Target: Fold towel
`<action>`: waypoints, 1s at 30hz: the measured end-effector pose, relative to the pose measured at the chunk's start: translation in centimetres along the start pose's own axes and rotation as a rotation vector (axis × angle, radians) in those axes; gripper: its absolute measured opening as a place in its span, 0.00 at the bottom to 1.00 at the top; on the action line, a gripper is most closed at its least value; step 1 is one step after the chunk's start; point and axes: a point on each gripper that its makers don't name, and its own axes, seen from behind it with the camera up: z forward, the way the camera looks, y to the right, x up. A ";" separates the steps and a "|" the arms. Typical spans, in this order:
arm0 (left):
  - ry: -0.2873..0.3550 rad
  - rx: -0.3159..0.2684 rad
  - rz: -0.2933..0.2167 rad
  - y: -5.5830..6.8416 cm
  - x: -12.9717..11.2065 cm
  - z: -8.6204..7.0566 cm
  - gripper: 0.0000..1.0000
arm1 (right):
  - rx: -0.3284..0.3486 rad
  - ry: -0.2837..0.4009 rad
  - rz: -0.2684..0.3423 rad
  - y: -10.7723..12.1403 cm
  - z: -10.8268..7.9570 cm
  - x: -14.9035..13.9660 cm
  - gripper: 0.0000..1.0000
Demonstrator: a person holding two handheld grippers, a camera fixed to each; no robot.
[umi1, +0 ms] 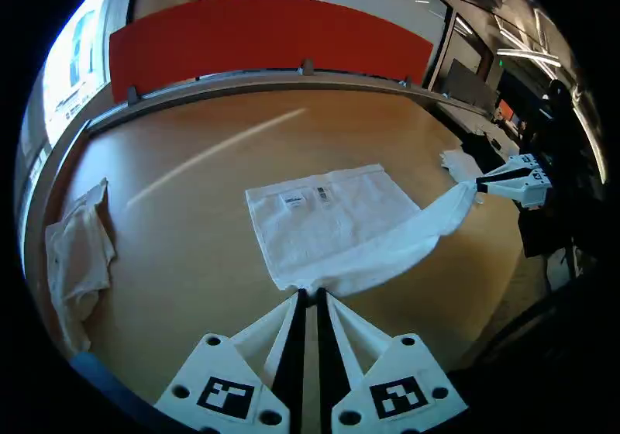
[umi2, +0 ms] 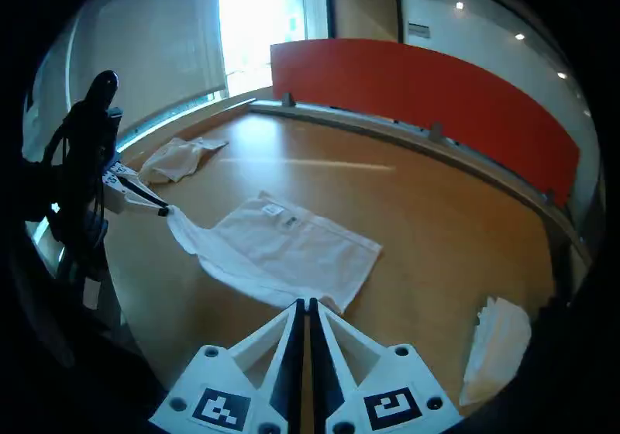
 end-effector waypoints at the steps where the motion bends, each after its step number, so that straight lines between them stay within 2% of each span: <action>1: 0.001 0.002 0.000 -0.2 0.2 0.2 0.10 | -0.001 0.000 -0.002 0.3 0.2 0.2 0.04; 12: 0.024 0.027 -0.002 -2.8 4.0 3.4 0.09 | -0.017 -0.007 -0.018 3.2 3.4 2.1 0.04; 18: 0.023 0.035 0.026 -4.0 5.7 5.6 0.10 | -0.037 -0.018 -0.017 5.0 5.4 2.8 0.04; 24: 0.008 0.035 0.042 -4.8 6.4 7.3 0.10 | -0.042 -0.033 -0.006 6.1 7.0 3.0 0.04; 30: 0.001 0.028 0.026 -5.1 6.3 8.3 0.09 | -0.043 -0.047 0.004 6.5 7.8 2.6 0.04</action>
